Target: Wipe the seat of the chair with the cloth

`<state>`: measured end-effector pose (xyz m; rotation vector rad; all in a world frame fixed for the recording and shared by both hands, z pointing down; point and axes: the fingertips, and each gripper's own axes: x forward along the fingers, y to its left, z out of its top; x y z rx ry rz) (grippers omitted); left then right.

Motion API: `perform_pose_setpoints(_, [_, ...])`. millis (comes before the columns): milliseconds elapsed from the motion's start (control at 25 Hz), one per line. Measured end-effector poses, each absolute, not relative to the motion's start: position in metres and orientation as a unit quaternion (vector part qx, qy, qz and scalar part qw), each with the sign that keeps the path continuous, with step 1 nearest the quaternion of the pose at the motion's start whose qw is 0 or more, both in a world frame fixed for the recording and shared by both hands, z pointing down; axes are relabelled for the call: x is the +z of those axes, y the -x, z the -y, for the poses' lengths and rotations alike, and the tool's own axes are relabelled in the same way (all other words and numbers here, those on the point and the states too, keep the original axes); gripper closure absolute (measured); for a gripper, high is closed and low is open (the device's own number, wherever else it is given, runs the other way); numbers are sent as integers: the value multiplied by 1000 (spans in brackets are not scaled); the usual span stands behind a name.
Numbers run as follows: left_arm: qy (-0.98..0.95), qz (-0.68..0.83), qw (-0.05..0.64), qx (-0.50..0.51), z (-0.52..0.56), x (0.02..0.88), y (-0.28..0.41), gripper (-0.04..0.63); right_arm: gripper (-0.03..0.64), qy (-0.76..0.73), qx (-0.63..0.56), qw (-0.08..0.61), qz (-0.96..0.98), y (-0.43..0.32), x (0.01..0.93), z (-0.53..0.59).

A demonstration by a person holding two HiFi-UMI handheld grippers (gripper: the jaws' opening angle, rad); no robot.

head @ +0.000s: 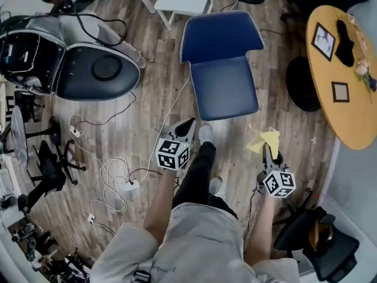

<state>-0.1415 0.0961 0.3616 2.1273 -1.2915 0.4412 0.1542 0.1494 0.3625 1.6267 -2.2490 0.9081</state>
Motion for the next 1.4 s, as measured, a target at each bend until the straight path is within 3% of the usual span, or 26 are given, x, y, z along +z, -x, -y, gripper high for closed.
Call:
perform_pose_setpoints(440, [-802,469,313,198,62,485,167,568,515,-541,344,106,760,-129,502,13])
perform_pose_setpoints(640, [-798,494,218,267,133,516,204,566,515,-562,418,37,713,-111,562,60])
perform_pose_setpoints(920, [-802,546,186,157,209,472,241,562,515,-535,398,89,740,-87,598,102])
perform_pose_setpoints(1040, [-804,535,197,169,222,482,241,405,515,-526,387,106,750,-82,603,114])
perform_pose_setpoints(1120, [-803,528,197,195,230,494,239,393,515,-518,378,113,759,-75,603,122])
perform_pose_setpoints(1280, [-808,508,207,216,257,508,224,391,515,-496,356,133,780,-62,601,141])
perform_pose_setpoints(1320, [-808,504,212,217,261,510,220,451,515,-490,352,138,785,-59,601,144])
perform_pose_setpoints(1400, [-810,501,218,213,264,510,216,471,515,-476,347,149,794,-52,603,151])
